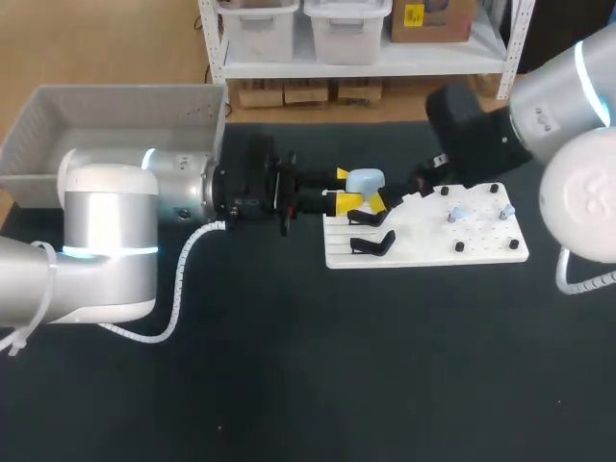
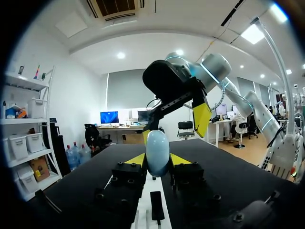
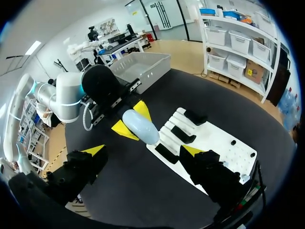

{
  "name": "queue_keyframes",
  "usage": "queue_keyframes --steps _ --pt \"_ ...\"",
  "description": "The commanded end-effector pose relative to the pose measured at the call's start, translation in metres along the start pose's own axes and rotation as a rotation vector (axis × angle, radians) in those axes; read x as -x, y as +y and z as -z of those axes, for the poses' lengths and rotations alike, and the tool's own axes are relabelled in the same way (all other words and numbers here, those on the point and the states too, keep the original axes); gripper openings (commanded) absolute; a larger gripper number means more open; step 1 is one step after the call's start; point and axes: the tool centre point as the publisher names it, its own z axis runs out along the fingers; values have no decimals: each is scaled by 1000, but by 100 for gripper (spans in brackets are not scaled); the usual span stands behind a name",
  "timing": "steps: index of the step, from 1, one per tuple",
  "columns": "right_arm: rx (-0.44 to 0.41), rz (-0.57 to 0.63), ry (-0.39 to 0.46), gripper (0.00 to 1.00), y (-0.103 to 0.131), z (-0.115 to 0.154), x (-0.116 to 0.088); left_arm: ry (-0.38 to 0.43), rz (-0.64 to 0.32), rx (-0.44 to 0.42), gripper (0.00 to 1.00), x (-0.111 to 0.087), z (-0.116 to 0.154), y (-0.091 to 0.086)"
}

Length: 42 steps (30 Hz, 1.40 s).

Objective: Pick up each earbud case from the left stands, insert the matching earbuds, close the lid, and place the case in the box.

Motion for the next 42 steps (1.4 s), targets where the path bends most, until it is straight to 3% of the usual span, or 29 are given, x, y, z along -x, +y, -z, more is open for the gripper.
queue_keyframes --steps 1,29,42 --pt "3 -6 0 100 -6 -9 6 -3 -3 4 0 -1 0 -1" --pt "-48 -65 -19 100 -27 -13 12 -3 -3 4 0 -1 0 -1" --pt "-83 -69 -63 100 -30 -1 23 -3 -3 4 0 -1 0 -1"
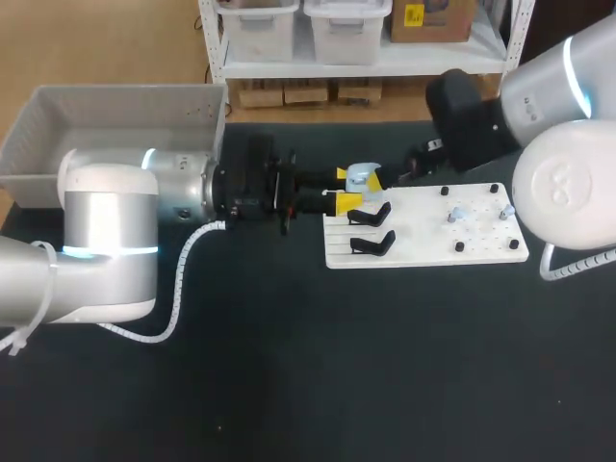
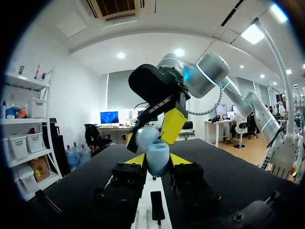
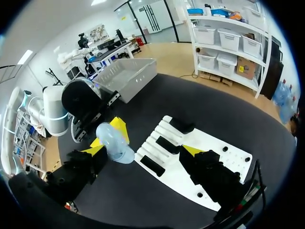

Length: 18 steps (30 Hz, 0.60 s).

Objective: Pick up each earbud case from the left stands, insert the matching earbuds, close the lid, and place the case in the box.

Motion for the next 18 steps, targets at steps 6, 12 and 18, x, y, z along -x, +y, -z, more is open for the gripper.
queue_keyframes --steps 6,12,18 --pt "-142 61 -39 100 -7 30 10 -2 -3 4 0 -1 0 -1" --pt "-286 115 0 100 -30 57 8 -2 -3 4 0 -1 0 -1" --pt "-424 154 160 100 -59 75 -10 -2 -3 4 0 -1 0 -1"
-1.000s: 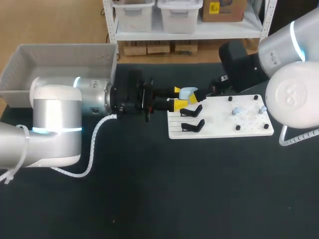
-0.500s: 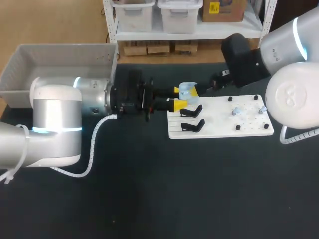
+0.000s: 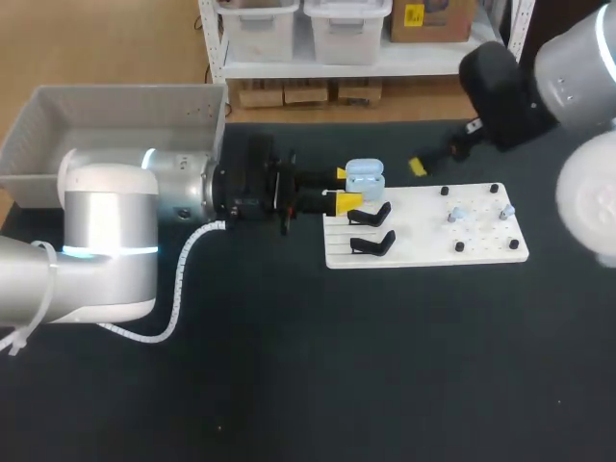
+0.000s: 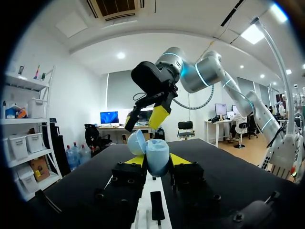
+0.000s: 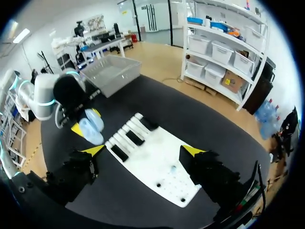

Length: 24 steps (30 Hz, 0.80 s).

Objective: Pick up each earbud case from the left stands, insert the matching earbuds, close the lid, and place the case in the box.

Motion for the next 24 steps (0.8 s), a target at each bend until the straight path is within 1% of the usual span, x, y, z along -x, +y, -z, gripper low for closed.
queue_keyframes --steps 1,7,10,16,20,24 --pt "-233 16 116 100 -11 21 -10 -2 -3 4 0 -1 0 -1" --pt "-284 30 238 100 -34 20 -35 -2 -3 4 0 -1 0 -1" --pt "-299 36 275 100 -44 19 -46 -2 -3 4 0 -1 0 -1" --pt "-274 47 327 100 -67 16 -63 -2 -3 4 0 -1 0 -1" --pt "-284 22 361 100 -82 13 -74 -2 -3 4 0 -1 0 -1" --pt "-276 -20 386 100 -94 6 -84 -2 -3 4 0 -1 0 -1"
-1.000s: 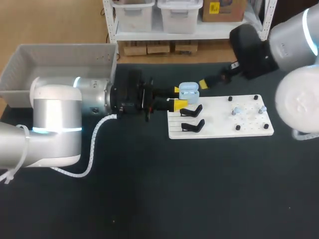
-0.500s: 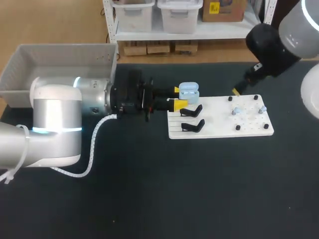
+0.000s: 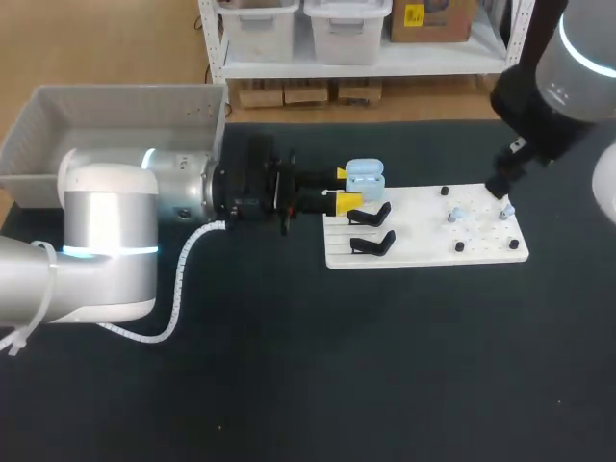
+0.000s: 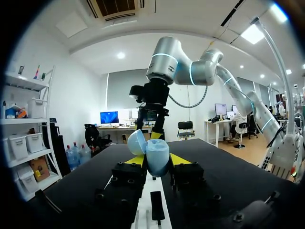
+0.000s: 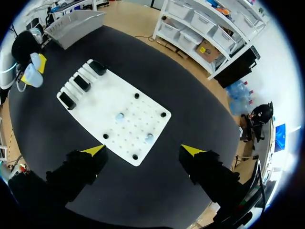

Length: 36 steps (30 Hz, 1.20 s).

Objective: Pick up each earbud case from the left stands, insert the matching earbuds, close the lid, and place the case in the box.

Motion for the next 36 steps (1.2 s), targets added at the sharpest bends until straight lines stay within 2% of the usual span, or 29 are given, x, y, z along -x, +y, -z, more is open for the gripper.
queue_keyframes --steps 1,12,14,19,23,33,34,35,36 --pt "20 -28 21 100 -7 -15 0 -2 -3 4 0 -1 0 -1" --pt "53 -109 67 100 -6 -46 -12 -2 -3 4 0 -1 0 -1" --pt "57 -114 67 94 -5 -48 -13 -2 -3 4 0 -1 0 -1" --pt "59 -123 70 93 -4 -53 -12 -2 -3 4 0 -1 0 -1" --pt "61 -129 78 85 -3 -58 -12 -2 -3 4 0 -1 0 -1" --pt "47 -156 92 71 -2 -67 -11 -2 -3 4 0 -1 0 -1" --pt "46 -157 94 66 -1 -67 -10 -2 -3 4 0 -1 0 -1" --pt "46 -156 96 55 -1 -69 -10 -2 -3 4 0 -1 0 -1" --pt "45 -157 98 50 -1 -70 -10 -2 -3 4 0 -1 0 -1"
